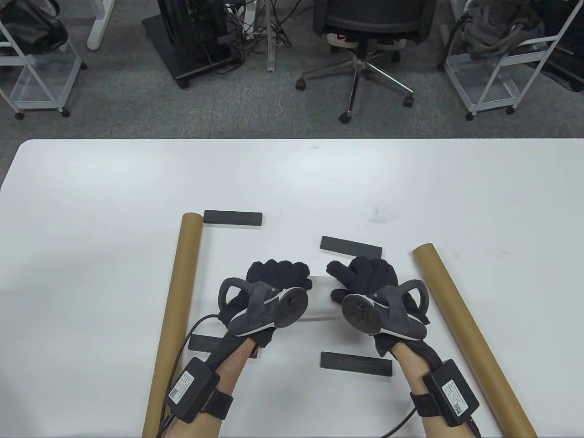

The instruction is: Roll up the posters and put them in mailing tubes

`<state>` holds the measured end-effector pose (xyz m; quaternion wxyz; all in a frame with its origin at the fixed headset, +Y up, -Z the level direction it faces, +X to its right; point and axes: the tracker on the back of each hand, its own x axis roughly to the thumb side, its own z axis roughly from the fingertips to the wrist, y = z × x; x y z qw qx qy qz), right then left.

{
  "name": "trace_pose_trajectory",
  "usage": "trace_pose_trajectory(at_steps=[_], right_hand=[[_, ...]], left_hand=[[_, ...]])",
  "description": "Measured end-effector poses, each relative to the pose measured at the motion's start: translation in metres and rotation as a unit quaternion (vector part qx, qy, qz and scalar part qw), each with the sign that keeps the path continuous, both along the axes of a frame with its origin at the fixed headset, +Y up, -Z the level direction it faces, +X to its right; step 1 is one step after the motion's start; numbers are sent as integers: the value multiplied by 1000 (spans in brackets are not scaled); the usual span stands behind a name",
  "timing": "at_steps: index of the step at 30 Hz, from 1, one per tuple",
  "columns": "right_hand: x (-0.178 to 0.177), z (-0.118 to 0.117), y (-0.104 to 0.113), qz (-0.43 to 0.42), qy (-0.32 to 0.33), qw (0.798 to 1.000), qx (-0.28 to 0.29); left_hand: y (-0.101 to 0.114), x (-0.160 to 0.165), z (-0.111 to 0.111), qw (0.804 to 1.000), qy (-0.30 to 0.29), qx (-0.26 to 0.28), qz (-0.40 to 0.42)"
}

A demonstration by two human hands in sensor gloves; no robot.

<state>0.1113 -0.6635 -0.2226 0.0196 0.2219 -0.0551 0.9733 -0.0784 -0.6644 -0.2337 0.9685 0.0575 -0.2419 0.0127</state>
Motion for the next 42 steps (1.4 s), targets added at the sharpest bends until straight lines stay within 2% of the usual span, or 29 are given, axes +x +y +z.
trace_pose_trajectory(at_steps=[6, 14, 24, 33, 38, 42], right_hand=[[2, 1, 3, -10, 5, 1000, -1], [2, 8, 7, 5, 5, 1000, 28], [7, 11, 8, 15, -16, 1000, -3], [12, 12, 12, -4, -29, 1000, 5], [16, 11, 13, -29, -28, 999, 7], [17, 12, 14, -42, -18, 998, 35]], left_hand=[[2, 2, 2, 999, -3, 19, -35], [10, 9, 9, 999, -21, 27, -35], [9, 15, 16, 998, -25, 27, -59], [13, 18, 19, 999, -33, 22, -9], [15, 16, 20, 997, -36, 64, 5], [14, 17, 21, 997, -32, 71, -5]])
